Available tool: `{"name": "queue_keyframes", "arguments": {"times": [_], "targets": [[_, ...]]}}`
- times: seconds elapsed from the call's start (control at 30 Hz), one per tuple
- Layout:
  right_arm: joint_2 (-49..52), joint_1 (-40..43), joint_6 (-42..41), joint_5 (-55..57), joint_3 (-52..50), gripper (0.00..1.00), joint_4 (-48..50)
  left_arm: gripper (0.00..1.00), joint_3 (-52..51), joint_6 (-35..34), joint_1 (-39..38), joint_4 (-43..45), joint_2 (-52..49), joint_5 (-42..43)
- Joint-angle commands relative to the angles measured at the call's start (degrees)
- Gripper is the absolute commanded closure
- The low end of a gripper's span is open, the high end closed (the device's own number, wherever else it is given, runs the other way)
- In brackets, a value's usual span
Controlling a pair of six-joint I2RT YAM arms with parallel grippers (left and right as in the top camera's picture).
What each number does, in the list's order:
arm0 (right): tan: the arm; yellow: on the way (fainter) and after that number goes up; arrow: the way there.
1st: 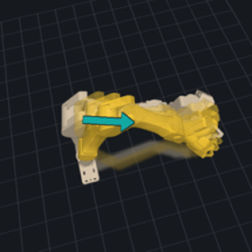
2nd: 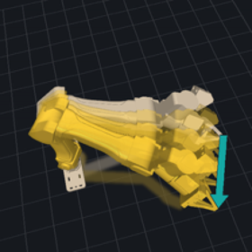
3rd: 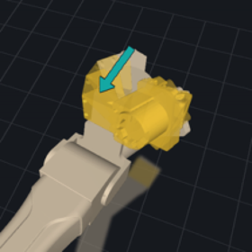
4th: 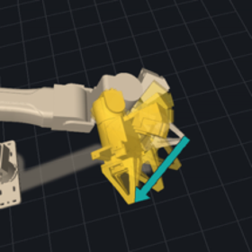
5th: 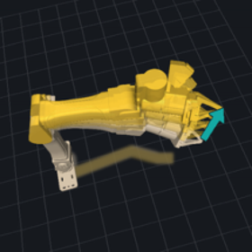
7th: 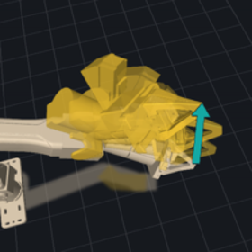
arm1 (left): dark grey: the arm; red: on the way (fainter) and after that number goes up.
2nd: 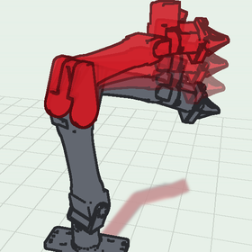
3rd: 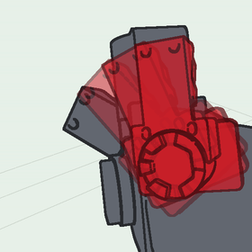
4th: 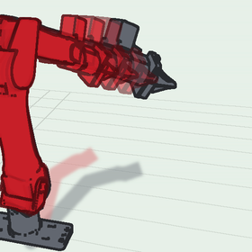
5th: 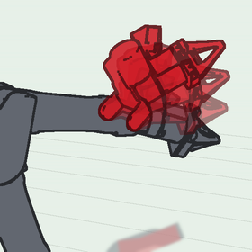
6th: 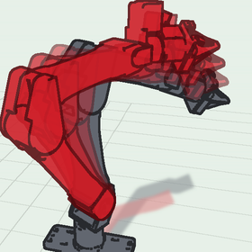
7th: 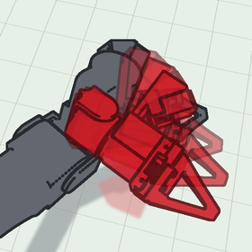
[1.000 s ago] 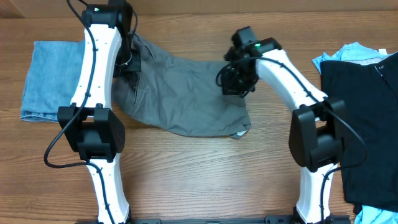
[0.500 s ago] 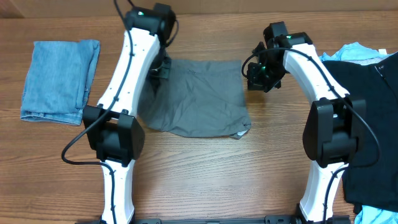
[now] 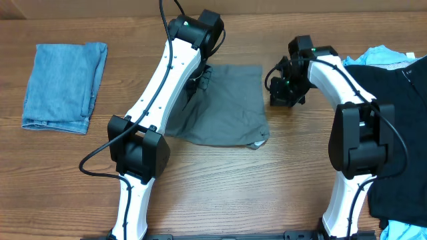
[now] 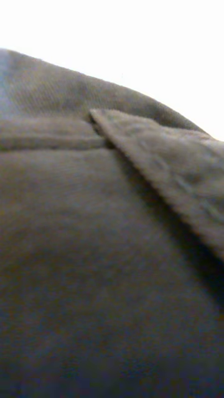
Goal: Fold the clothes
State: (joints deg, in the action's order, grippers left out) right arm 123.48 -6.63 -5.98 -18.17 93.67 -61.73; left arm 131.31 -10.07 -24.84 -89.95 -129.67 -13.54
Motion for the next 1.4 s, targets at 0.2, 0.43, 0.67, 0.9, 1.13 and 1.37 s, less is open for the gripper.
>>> {"name": "queue_keyframes", "arguments": {"times": [0.2, 0.43, 0.67, 0.9, 1.13, 1.37], "targets": [[-2.23, -0.11, 0.26, -7.65, -8.07, 0.96, 7.19, 0.94, 1.7, -0.28, -1.14, 1.79, 0.13, 5.97], [-2.23, -0.44, 0.24, -7.87, -10.71, 0.96, 9.11, 0.94, 1.7, -0.26, -1.2, 2.62, 0.13, 9.16], [-2.23, -2.71, 0.24, -7.85, -11.13, 0.96, 10.71, 0.94, 1.7, -0.26, -2.95, 3.54, 0.13, 9.14], [-2.23, -3.56, 0.24, -7.85, -11.13, 0.96, 10.91, 0.92, 1.7, -0.24, -4.96, 3.85, 0.13, 9.14], [-2.23, -3.56, 0.24, -7.82, -11.13, 0.96, 10.91, 0.89, 1.7, -0.24, -5.4, 4.74, 0.13, 9.99], [-2.23, -3.56, 0.24, -7.82, -11.13, 0.96, 10.75, 0.51, 1.7, -0.24, -5.62, 6.19, 0.13, 13.6]]}}
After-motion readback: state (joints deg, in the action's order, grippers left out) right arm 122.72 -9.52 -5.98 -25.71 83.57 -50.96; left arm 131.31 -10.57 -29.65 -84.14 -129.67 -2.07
